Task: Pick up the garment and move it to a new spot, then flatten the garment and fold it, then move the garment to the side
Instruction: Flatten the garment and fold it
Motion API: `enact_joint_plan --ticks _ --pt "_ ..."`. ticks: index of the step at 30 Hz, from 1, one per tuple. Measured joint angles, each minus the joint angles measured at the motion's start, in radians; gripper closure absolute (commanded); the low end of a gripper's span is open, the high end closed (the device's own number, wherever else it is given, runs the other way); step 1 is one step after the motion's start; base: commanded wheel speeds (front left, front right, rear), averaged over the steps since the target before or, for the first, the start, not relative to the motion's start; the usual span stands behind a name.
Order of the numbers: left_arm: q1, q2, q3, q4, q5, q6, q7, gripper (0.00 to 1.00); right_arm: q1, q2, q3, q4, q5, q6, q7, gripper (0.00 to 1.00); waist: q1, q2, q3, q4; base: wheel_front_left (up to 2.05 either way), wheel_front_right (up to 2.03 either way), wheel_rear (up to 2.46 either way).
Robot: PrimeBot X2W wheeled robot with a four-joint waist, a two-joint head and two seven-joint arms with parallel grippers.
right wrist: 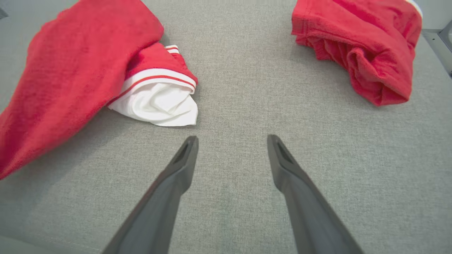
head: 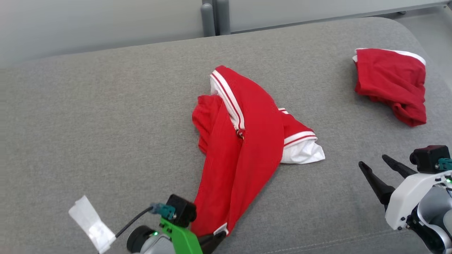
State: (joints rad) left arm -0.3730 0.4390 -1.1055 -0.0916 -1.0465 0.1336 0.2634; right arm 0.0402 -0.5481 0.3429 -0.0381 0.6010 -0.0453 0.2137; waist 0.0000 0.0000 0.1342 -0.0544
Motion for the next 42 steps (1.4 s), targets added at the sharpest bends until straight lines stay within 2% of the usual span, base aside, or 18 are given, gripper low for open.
enact_joint_plan --ticks 6,11,14,19,24,29,34,38,39,40,41,42 --pt "0.188 0.032 0.022 0.036 -0.060 0.000 -0.063 1.00 -0.073 -0.030 0.020 -0.025 -0.030 0.026 0.024 0.00 0.0000 0.0000 -0.007 0.082 0.00 0.00 0.00" --pt "0.269 0.050 0.026 0.090 -0.076 -0.001 -0.100 1.00 -0.159 -0.033 0.062 -0.066 -0.071 0.056 0.052 0.00 0.0000 0.0000 -0.010 0.153 0.00 0.00 0.00" --pt "0.265 0.036 0.046 0.094 -0.071 -0.001 -0.136 1.00 -0.262 -0.031 0.103 -0.089 -0.105 0.085 0.095 0.00 0.0000 0.0000 -0.009 0.195 0.00 0.00 0.00" --pt "0.230 -0.024 0.055 0.103 -0.049 -0.001 -0.168 1.00 -0.463 -0.008 0.214 -0.090 -0.163 0.138 0.214 0.00 0.0000 0.0000 -0.003 0.266 0.00 0.00 0.00" --pt "0.203 -0.084 0.028 0.117 -0.046 -0.007 -0.168 1.00 -0.577 0.045 0.322 0.016 -0.184 0.158 0.348 0.00 0.0000 0.0000 0.006 0.337 0.00 0.00 0.00" --pt "0.199 -0.128 -0.005 0.140 -0.040 -0.025 -0.167 1.00 -0.629 0.059 0.374 0.148 -0.200 0.160 0.453 0.00 0.0000 0.0000 0.017 0.408 0.00 0.00 0.00" --pt "0.181 -0.152 -0.026 0.160 -0.040 -0.049 -0.166 1.00 -0.636 0.050 0.387 0.242 -0.203 0.160 0.520 0.00 0.0000 0.0000 0.029 0.479 0.00 0.00 0.00" --pt "0.180 -0.157 -0.015 0.181 -0.040 -0.050 -0.178 1.00 -0.667 0.071 0.398 0.291 -0.196 0.161 0.552 0.00 0.0000 0.0000 0.039 0.532 0.00 0.00 0.00" --pt "0.180 -0.159 -0.010 0.184 -0.040 -0.051 -0.182 1.00 -0.674 0.079 0.400 0.302 -0.188 0.163 0.555 0.06 0.0000 0.0000 0.043 0.542 0.00 0.00 0.00" --pt "0.180 -0.161 -0.005 0.187 -0.040 -0.056 -0.186 1.00 -0.677 0.086 0.401 0.314 -0.179 0.163 0.556 0.59 0.0000 0.0000 0.046 0.552 0.00 0.00 0.00" --pt "0.180 -0.164 -0.003 0.191 -0.040 -0.059 -0.187 1.00 -0.677 0.092 0.401 0.326 -0.173 0.163 0.556 0.91 0.0000 0.0000 0.050 0.560 0.00 0.00 0.00" --pt "0.180 -0.168 0.000 0.197 -0.040 -0.060 -0.190 1.00 -0.677 0.094 0.400 0.342 -0.165 0.164 0.556 1.00 0.0000 0.0000 0.054 0.567 0.00 0.00 0.00"
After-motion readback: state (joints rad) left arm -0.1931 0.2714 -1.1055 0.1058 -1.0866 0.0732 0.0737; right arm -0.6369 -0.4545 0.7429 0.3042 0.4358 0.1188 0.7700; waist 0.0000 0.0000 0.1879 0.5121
